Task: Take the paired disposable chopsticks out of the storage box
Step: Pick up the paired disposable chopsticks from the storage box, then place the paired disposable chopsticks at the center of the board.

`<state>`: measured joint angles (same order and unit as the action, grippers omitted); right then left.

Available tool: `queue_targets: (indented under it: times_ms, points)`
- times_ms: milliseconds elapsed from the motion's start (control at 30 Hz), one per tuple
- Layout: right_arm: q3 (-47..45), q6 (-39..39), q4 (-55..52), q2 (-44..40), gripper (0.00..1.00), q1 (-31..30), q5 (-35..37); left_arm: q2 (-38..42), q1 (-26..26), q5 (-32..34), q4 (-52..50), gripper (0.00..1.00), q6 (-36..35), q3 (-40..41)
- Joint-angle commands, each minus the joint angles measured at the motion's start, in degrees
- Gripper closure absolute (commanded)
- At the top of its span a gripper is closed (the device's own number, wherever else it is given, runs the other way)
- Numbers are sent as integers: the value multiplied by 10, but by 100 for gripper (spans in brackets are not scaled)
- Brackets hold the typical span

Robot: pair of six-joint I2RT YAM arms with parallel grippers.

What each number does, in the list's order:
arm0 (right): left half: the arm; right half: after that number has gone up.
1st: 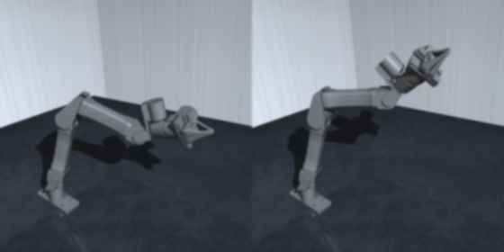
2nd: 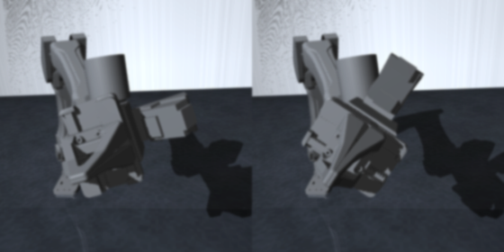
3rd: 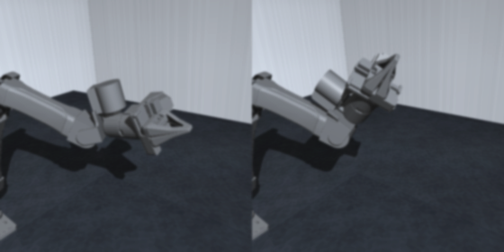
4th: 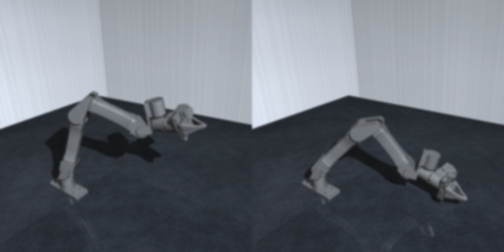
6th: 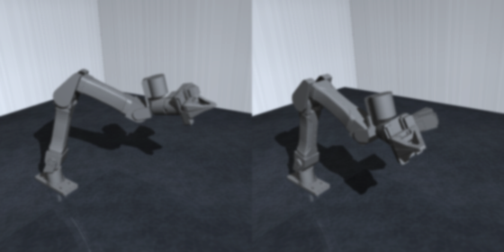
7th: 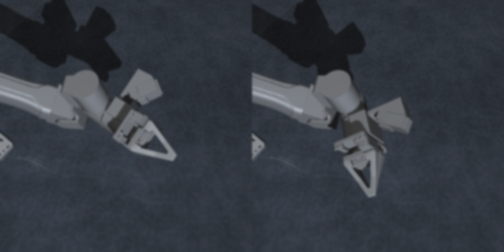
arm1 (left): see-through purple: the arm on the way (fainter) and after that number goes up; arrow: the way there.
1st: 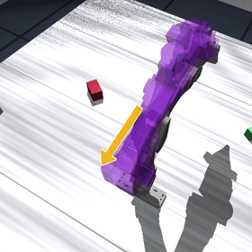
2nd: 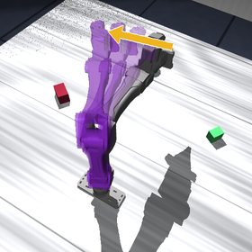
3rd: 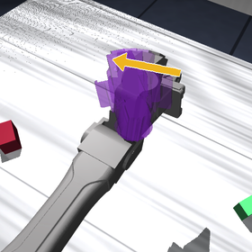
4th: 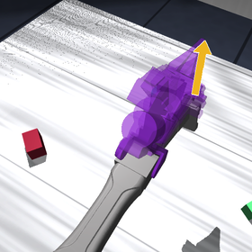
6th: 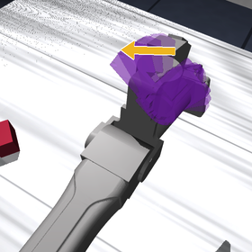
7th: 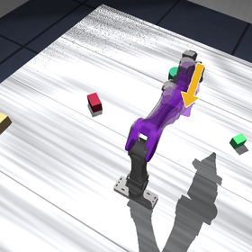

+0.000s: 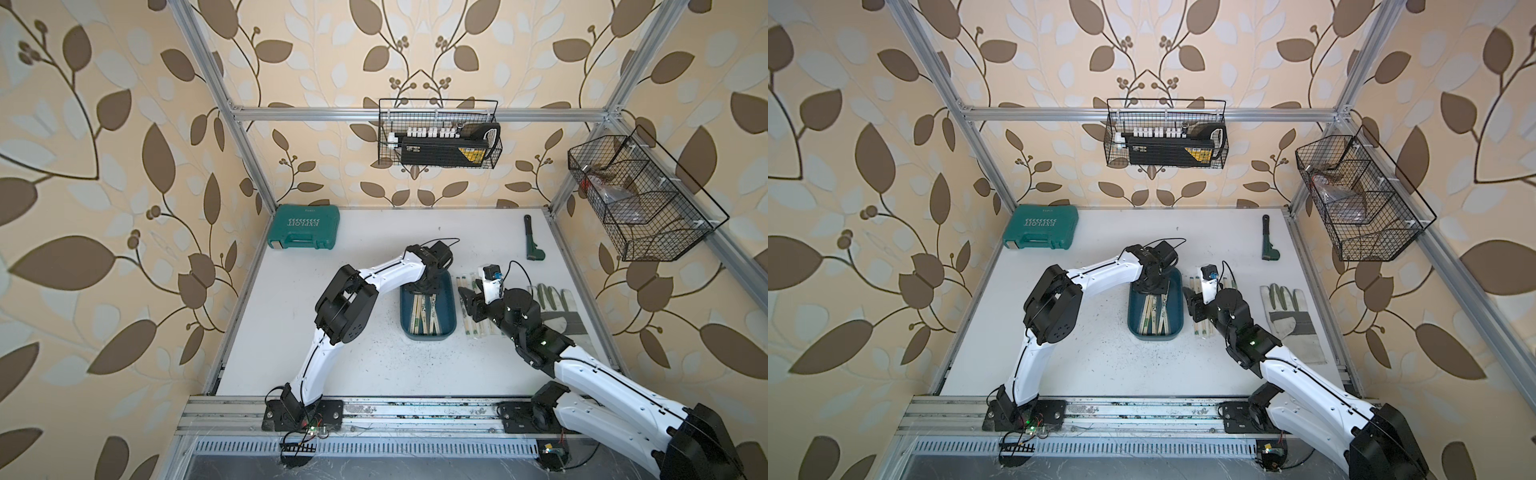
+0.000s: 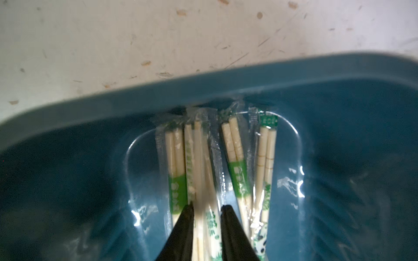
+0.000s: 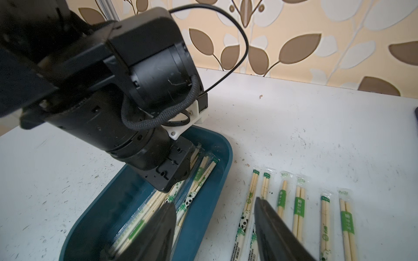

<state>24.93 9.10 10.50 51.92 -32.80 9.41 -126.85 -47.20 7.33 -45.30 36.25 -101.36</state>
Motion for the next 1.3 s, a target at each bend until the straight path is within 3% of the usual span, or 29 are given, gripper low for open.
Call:
queue_targets:
  times_ms: [0,267,400,633,1033,1267]
  points:
    - [20,-4,3,3,42,-3,-3,-9,3,-5,-10,75,3,-16]
    - [21,-4,3,3,42,-3,-2,-26,4,-15,0,77,9,-13]
    - [21,-4,3,2,42,-3,-3,-21,4,-7,-1,91,11,-8]
    - [20,-4,3,2,42,-3,-4,13,4,14,-26,90,15,-8]
    - [20,-4,4,4,42,-3,-5,142,6,51,-78,90,0,-2]
    - [20,-4,5,5,42,-3,-6,233,55,69,-111,90,-22,65]
